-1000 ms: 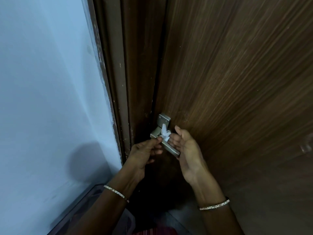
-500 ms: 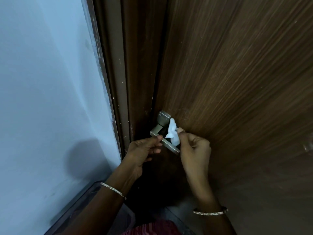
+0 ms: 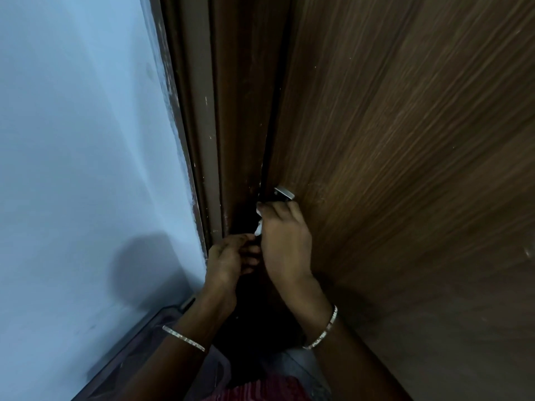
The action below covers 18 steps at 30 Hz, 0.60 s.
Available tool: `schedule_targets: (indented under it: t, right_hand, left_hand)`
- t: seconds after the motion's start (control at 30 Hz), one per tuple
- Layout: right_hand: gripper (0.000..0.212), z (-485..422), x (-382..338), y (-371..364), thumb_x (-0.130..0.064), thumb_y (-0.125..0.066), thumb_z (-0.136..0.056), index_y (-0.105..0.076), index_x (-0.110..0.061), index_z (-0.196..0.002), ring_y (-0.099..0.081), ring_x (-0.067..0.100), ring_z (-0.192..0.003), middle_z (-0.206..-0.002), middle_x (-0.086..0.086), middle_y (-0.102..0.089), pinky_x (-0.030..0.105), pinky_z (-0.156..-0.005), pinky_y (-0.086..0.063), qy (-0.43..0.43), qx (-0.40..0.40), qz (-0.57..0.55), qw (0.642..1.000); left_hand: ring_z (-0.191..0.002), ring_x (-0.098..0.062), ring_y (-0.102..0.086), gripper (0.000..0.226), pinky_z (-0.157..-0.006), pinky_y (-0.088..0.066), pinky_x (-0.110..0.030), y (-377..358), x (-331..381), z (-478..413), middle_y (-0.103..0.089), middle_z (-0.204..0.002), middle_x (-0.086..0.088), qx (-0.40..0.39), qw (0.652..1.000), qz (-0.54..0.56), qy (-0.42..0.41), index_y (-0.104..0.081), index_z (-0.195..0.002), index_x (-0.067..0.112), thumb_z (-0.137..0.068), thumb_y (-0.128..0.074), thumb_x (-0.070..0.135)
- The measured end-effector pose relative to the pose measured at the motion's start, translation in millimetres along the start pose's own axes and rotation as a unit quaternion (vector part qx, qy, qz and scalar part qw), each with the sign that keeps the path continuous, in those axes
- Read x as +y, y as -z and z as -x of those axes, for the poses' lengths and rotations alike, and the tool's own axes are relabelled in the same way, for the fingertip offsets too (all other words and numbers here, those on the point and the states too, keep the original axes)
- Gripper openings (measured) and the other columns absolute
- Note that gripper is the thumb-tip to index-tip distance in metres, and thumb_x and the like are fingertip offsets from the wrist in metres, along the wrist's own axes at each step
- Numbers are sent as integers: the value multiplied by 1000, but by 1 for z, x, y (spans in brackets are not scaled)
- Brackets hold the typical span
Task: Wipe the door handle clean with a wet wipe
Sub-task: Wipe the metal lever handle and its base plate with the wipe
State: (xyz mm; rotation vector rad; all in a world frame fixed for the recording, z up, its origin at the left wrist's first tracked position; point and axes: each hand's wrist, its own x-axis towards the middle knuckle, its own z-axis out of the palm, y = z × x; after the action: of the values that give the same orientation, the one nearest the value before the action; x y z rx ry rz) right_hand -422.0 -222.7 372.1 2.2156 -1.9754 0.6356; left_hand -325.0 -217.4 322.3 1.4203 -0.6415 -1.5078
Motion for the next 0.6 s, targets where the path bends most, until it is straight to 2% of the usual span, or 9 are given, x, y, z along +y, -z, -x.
schedule_targets:
  t: [0.1, 0.2, 0.3, 0.47, 0.6]
  right_hand:
    - [33, -4, -1, -5, -8, -55, -96, -66, -11, -126, -55, 27, -121, -126, 8, -66, 36, -101, -48, 9, -41, 17, 999]
    - [38, 7, 8, 0, -5, -57, -85, -71, -10, -120, -57, 27, -115, -122, 8, -67, 37, -91, -56, 35, -34, -24, 999]
    - [37, 27, 22, 4, -2, -57, -81, -74, -12, -113, -59, 23, -110, -120, 4, -67, 31, -83, -59, 68, -10, -65, 996]
    - [43, 53, 43, 9, 3, -67, -76, -73, -18, -114, -52, 11, -114, -121, -7, -61, 16, -93, -47, 56, 9, -99, 993]
    - [37, 73, 57, 17, 3, -57, -81, -76, -15, -108, -54, 8, -110, -116, -5, -67, 8, -97, -41, 29, 59, -127, 990]
  left_hand:
    - [-70, -29, -63, 23, -70, -50, -39, -2, -2, 3, -74, -76, -11, 9, 999, 2, -38, -73, -98, 7, -94, -50, 11]
    - [-61, -18, -64, 24, -63, -52, -31, -2, -3, 5, -72, -68, -3, 13, 998, -4, -64, -69, -97, 12, -96, -47, 4]
    - [-55, -9, -63, 26, -58, -51, -22, -2, -2, 5, -72, -70, 0, 10, 997, -11, -74, -69, -100, 14, -96, -47, 1]
    - [-60, -9, -65, 26, -60, -51, -21, -4, 0, 8, -74, -85, -4, -9, 996, -31, -83, -69, -106, 17, -95, -50, 3]
    - [-62, -9, -66, 25, -62, -51, -23, -3, 0, 11, -74, -85, -2, -7, 997, -33, -75, -69, -105, 20, -96, -50, 5]
